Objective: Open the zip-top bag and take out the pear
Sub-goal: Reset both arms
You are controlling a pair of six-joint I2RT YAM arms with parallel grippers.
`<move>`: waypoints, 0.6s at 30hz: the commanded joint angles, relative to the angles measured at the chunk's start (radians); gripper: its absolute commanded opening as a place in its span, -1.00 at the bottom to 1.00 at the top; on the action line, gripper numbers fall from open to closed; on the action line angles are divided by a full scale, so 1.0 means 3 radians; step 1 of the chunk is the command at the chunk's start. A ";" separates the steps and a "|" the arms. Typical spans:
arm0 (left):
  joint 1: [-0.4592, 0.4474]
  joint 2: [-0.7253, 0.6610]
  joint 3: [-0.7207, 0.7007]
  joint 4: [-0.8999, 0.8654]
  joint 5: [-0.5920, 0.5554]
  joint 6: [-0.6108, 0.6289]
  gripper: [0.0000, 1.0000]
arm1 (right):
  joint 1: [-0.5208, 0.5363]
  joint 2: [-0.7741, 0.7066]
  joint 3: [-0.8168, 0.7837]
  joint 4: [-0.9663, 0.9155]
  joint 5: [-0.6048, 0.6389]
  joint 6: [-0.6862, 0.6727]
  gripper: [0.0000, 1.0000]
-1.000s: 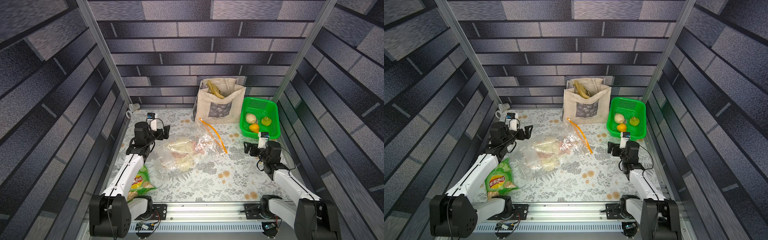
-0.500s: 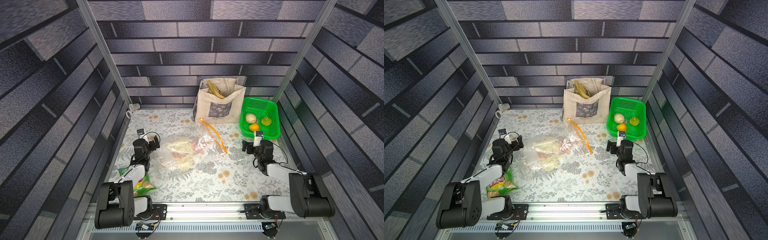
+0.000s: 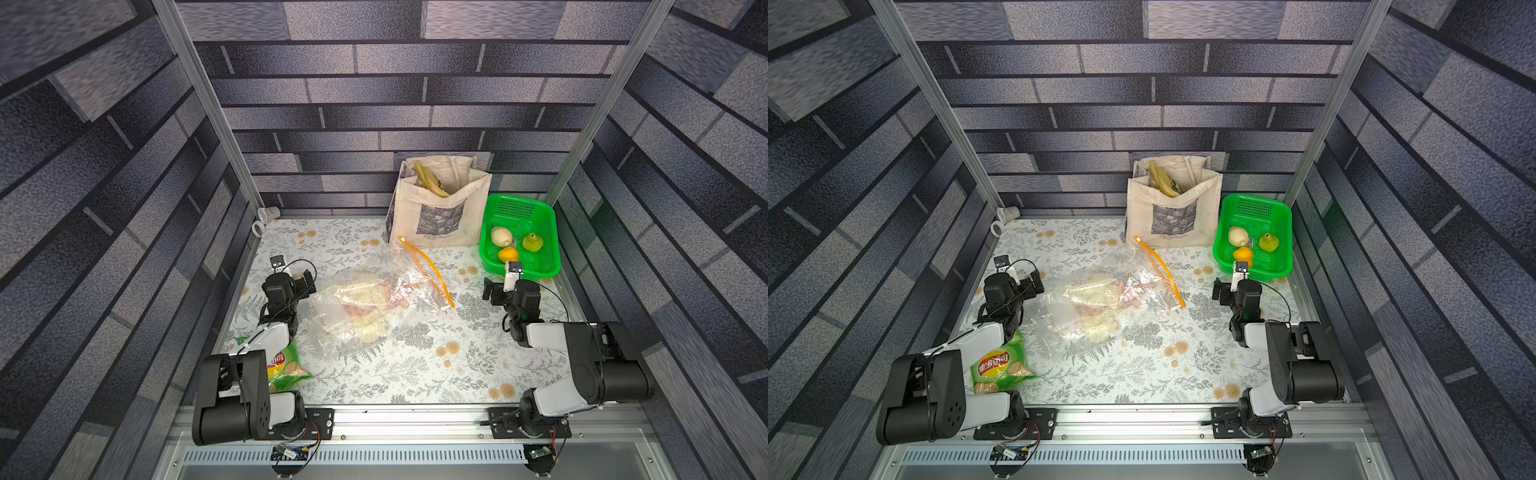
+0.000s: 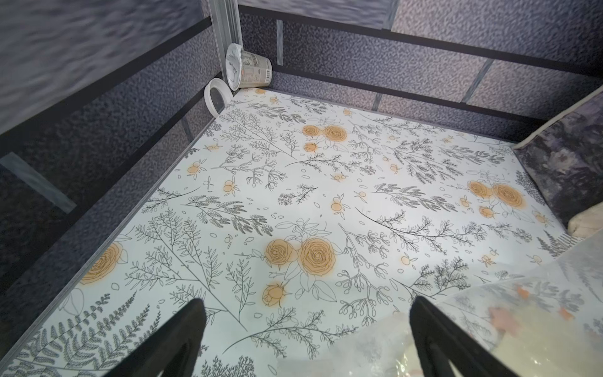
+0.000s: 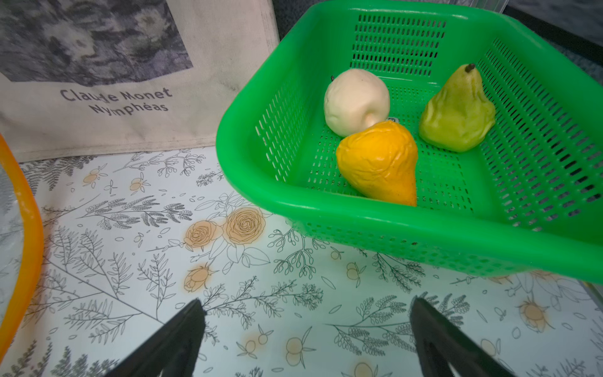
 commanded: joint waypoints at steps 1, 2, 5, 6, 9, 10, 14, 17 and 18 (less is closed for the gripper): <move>0.0019 0.0230 -0.0173 0.0538 0.0139 -0.0011 1.00 | 0.0019 0.0046 -0.0059 0.0196 0.0066 -0.0019 1.00; 0.0000 0.0349 -0.0175 0.0664 0.0122 0.0009 1.00 | 0.0020 0.0045 -0.0061 0.0196 0.0065 -0.0018 1.00; -0.0086 0.0759 -0.0331 0.1361 0.0150 0.0141 0.99 | 0.0016 0.0050 -0.0057 0.0200 0.0069 -0.0016 1.00; -0.0111 0.0630 -0.0241 0.0948 0.0131 0.0146 0.99 | 0.0017 0.0050 -0.0057 0.0194 0.0070 -0.0018 1.00; -0.0172 0.0701 -0.0067 0.0742 0.0001 0.0188 1.00 | 0.0016 0.0056 -0.0047 0.0192 0.0074 -0.0017 1.00; -0.0172 0.0676 -0.0048 0.0702 -0.0002 0.0182 1.00 | 0.0017 0.0055 -0.0046 0.0187 0.0075 -0.0014 1.00; -0.0179 0.0708 -0.0076 0.0799 -0.0018 0.0194 1.00 | 0.0019 0.0060 -0.0039 0.0179 0.0071 -0.0011 1.00; -0.0256 0.0692 -0.0102 0.0828 -0.0177 0.0229 1.00 | 0.0019 0.0055 -0.0041 0.0176 0.0076 -0.0014 1.00; -0.0288 0.0681 -0.0112 0.0827 -0.0235 0.0247 1.00 | 0.0019 0.0056 -0.0045 0.0181 0.0077 -0.0012 1.00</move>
